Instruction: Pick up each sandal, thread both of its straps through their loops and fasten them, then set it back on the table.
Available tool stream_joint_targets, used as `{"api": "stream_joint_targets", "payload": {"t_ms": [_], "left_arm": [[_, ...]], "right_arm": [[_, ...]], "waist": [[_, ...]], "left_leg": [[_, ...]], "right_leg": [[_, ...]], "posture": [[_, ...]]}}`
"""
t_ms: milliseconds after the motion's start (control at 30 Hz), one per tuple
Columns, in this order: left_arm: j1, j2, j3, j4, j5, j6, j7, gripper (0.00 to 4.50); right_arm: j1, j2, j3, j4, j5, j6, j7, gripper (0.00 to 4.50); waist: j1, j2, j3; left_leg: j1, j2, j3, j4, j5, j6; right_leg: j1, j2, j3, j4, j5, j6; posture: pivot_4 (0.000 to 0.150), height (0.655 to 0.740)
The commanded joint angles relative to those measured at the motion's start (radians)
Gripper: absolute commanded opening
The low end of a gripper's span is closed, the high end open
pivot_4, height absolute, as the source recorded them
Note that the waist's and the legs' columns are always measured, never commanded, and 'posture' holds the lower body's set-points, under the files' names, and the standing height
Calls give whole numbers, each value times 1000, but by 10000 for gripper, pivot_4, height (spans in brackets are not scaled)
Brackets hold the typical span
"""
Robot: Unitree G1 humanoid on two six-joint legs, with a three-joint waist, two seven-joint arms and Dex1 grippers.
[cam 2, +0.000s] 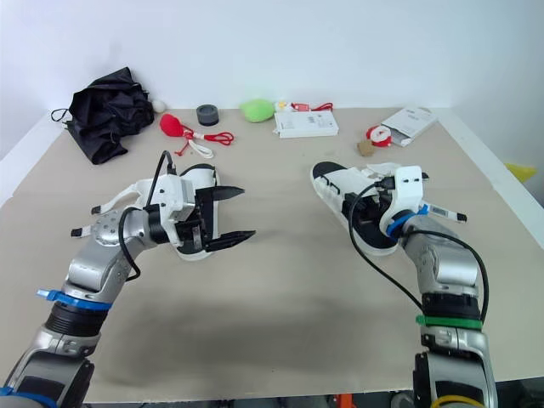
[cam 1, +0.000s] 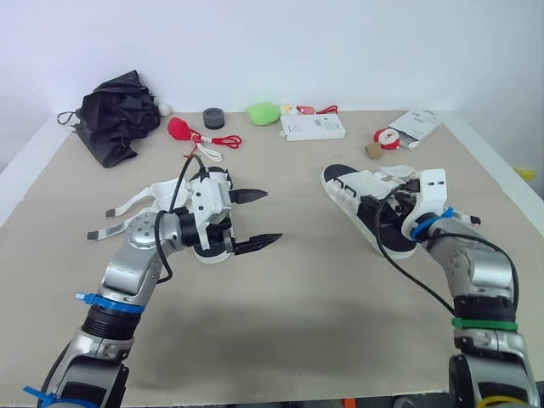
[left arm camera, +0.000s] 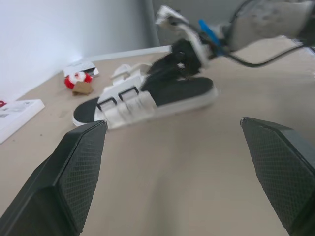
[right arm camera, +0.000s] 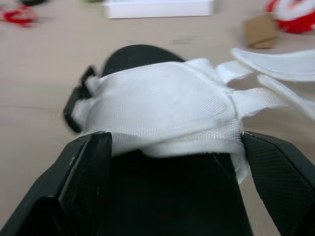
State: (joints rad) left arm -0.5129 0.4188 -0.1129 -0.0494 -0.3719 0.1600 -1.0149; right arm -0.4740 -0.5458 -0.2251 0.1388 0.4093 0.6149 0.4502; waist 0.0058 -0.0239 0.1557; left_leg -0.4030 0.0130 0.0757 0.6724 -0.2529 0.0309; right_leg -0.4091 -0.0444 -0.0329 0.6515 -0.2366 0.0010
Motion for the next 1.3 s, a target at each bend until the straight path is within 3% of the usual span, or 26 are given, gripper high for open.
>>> {"api": "stream_joint_targets", "payload": {"t_ms": [33,367,567,800,1133,1233,1300], "left_arm": [[-16,6,16,6,2,-29,-5,45000],[-15,13,22,27,3,-37,-1,45000],[0,24,31,10,-6,-20,12,45000],[-4,34,37,-5,-15,-2,21,45000],[-11,39,48,-21,-14,9,35,45000],[-8,40,56,-26,-13,10,43,45000],[-4,41,62,-30,-14,13,47,45000]], "right_arm": [[30,-17,-48,-99,45,21,29,44804],[132,-3,-45,-275,124,72,76,44804],[159,27,16,-281,87,72,51,44804],[12,81,82,-61,-1,-39,63,44804],[-246,154,112,408,-128,-280,57,44804],[-304,159,91,575,-167,-383,15,36910],[-335,154,90,669,-194,-449,-5,26962]], "waist": [[0,0,0],[1,0,0],[0,0,0],[0,0,0],[-2,0,0],[-3,0,0],[-3,0,0]], "left_leg": [[0,0,0,0,0,0],[0,0,0,0,0,0],[0,0,1,0,0,0],[0,1,1,0,2,0],[0,1,2,0,2,0],[0,1,3,0,2,0],[0,1,3,0,2,0]], "right_leg": [[0,0,0,0,0,0],[0,0,0,0,0,0],[0,0,0,-1,1,0],[-1,2,1,0,2,1],[-2,2,2,-1,3,0],[-2,2,3,-1,4,0],[-1,2,3,-1,4,0]], "posture": [[1500,7400],[1500,7400],[1500,7400],[1500,7400],[1500,7400],[1500,7400],[1500,7400]]}}
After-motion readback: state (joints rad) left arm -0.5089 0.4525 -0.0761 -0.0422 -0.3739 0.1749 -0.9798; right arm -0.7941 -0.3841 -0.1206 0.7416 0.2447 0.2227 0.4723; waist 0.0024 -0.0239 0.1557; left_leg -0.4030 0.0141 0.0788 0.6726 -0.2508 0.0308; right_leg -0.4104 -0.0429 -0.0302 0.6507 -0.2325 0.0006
